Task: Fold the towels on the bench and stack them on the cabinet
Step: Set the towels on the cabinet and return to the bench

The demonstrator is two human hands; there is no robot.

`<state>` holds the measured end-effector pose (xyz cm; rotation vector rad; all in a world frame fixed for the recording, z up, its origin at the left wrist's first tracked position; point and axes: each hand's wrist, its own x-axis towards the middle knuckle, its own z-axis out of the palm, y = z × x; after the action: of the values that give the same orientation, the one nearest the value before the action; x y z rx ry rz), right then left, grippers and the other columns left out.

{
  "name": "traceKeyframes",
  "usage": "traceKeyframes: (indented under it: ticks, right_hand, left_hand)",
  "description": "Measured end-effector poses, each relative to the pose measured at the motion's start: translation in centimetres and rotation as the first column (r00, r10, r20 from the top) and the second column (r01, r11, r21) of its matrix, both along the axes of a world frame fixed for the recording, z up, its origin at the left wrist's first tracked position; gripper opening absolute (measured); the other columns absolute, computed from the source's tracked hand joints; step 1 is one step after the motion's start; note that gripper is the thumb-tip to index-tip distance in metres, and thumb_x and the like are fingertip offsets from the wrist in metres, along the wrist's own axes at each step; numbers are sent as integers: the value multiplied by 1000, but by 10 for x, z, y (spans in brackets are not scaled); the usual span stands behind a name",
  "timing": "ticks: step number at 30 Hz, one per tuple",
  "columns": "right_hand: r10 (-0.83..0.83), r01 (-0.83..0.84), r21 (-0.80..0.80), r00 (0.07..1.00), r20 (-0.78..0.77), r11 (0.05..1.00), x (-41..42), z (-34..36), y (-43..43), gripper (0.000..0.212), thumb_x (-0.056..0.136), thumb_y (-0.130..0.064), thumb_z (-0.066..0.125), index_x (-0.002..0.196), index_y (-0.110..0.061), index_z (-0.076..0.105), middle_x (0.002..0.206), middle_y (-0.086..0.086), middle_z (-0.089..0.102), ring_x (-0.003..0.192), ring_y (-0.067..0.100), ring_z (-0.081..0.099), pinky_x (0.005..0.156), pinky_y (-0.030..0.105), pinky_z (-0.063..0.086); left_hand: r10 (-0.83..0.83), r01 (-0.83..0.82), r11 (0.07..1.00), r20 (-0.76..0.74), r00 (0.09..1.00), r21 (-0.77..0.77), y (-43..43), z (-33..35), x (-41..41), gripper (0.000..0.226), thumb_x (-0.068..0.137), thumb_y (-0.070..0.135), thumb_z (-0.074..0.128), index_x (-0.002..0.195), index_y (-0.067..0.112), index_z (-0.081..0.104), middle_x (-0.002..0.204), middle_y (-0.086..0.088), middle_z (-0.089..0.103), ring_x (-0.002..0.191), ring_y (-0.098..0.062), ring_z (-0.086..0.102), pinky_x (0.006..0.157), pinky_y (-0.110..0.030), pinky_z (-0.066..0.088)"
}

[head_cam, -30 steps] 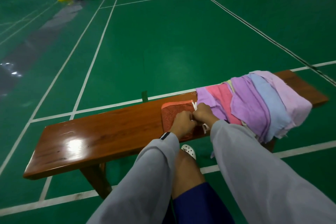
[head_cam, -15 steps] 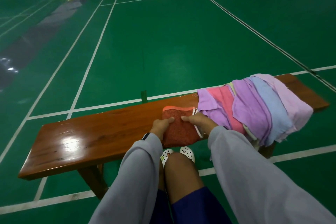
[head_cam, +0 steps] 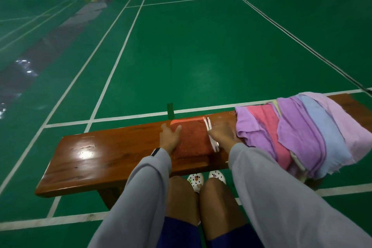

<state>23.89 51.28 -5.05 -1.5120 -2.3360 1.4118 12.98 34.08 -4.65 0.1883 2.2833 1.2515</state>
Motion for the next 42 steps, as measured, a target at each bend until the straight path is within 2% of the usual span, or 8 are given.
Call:
traceKeyframes:
  ticks: [2, 4, 6, 10, 24, 33, 38, 42]
  right_hand:
    - [101, -120, 305, 992, 77, 945, -4, -13, -14, 55, 82, -30, 64, 133, -12, 52, 132, 13, 56, 116, 36, 58, 97, 48, 52]
    - [300, -286, 566, 951, 72, 773, -7, -12, -30, 51, 96, -30, 56, 142, -10, 43, 138, 15, 49, 126, 36, 50, 106, 50, 44]
    - [473, -444, 674, 867, 156, 591, -13, -18, -36, 53, 101, -33, 46, 149, -12, 38, 151, 15, 43, 141, 35, 39, 120, 51, 29]
    - [583, -674, 594, 717, 382, 439, -28, -42, -36, 62, 105, -39, 29, 163, -20, 16, 171, 11, 10, 157, 35, 2, 125, 58, -2]
    - [524, -574, 682, 791, 316, 454, -52, -75, -17, 63, 106, -46, 18, 164, -26, 6, 172, 7, -1, 158, 30, -9, 125, 56, -5]
    - [612, -691, 531, 707, 355, 490, -51, -50, -9, 62, 107, -44, 27, 164, -28, 7, 172, 6, -2, 157, 31, -10, 125, 57, -7]
    - [583, -638, 564, 752, 309, 524, -20, -14, 31, 48, 99, -35, 44, 145, -21, 48, 154, 10, 43, 146, 35, 35, 120, 52, 26]
    - [459, -479, 604, 865, 203, 636, 30, 8, 59, 39, 89, -13, 47, 122, -17, 67, 125, 12, 67, 115, 36, 62, 99, 47, 49]
  left_hand:
    - [-154, 97, 974, -291, 944, -204, -8, -12, -1, 61, 103, 42, 54, 154, 18, 31, 153, -17, 42, 141, -41, 40, 115, -57, 37]
    - [-376, 179, 899, -493, 785, -400, -8, -17, 3, 54, 106, 41, 43, 156, 23, 32, 162, -11, 32, 150, -36, 27, 122, -55, 26]
    - [-558, 258, 799, -511, 654, -542, -1, -22, 10, 54, 109, 42, 30, 160, 23, 26, 169, -5, 21, 157, -29, 12, 126, -51, 15]
    - [-626, 319, 738, -428, 651, -595, 12, -41, 14, 58, 110, 43, 15, 164, 25, 7, 172, -2, 0, 158, -26, -7, 128, -49, 1]
    - [-562, 229, 803, -573, 597, -550, 28, -77, -17, 68, 100, 48, 4, 164, 27, 12, 172, 1, 5, 158, -21, -4, 128, -50, 4]
    - [-708, 263, 608, -363, 605, -749, 36, -39, -12, 60, 108, 42, 20, 164, 25, 6, 172, -3, 1, 158, -27, -4, 126, -54, -3]
    - [-666, 259, 672, -413, 621, -694, 62, 5, 2, 49, 98, 33, 45, 144, 19, 48, 150, -10, 49, 143, -31, 37, 121, -56, 17]
    - [-601, 447, 787, -364, 712, -425, 109, 39, 49, 43, 93, 37, 47, 122, 14, 69, 122, -16, 70, 115, -36, 63, 93, -38, 47]
